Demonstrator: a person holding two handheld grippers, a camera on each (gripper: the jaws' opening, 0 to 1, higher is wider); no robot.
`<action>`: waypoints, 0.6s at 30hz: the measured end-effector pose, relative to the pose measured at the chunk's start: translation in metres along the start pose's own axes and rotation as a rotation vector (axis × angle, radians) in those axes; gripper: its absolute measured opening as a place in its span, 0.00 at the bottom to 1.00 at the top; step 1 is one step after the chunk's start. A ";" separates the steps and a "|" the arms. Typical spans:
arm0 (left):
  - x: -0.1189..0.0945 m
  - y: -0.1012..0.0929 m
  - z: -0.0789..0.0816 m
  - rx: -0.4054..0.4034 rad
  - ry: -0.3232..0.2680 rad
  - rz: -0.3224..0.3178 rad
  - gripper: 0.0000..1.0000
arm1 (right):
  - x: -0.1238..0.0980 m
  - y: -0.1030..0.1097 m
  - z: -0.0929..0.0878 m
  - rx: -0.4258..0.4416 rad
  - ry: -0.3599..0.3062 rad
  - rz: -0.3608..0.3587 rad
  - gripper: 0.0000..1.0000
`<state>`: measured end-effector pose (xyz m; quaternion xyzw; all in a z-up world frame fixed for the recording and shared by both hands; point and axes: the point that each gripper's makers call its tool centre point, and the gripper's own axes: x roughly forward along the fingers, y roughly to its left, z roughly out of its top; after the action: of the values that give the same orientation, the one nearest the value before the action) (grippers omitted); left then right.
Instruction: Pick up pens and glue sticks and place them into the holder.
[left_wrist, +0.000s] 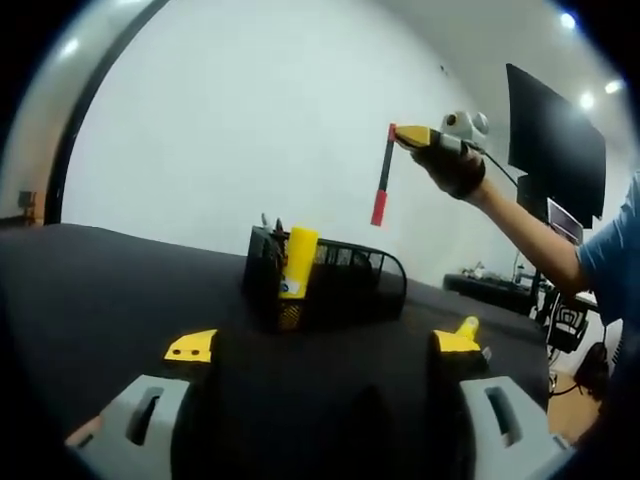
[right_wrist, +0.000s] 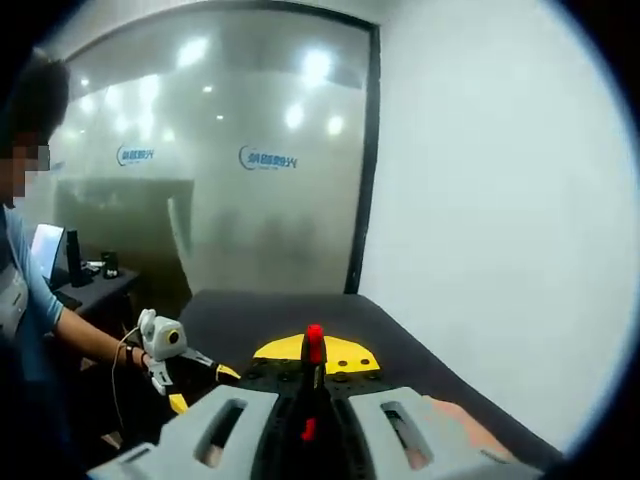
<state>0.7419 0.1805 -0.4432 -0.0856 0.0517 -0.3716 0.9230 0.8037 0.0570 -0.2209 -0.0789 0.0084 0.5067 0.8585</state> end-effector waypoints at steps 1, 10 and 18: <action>0.000 0.000 0.000 0.003 -0.001 -0.002 0.87 | 0.001 -0.002 0.002 0.001 -0.005 -0.003 0.02; -0.001 -0.006 0.007 -0.012 -0.042 -0.014 0.96 | 0.013 -0.009 -0.001 0.010 -0.018 -0.026 0.02; -0.004 -0.012 0.008 0.000 -0.054 -0.020 0.95 | 0.033 -0.009 -0.007 0.027 -0.027 -0.042 0.02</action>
<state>0.7324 0.1758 -0.4327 -0.0960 0.0256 -0.3784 0.9203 0.8280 0.0806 -0.2303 -0.0605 0.0018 0.4893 0.8700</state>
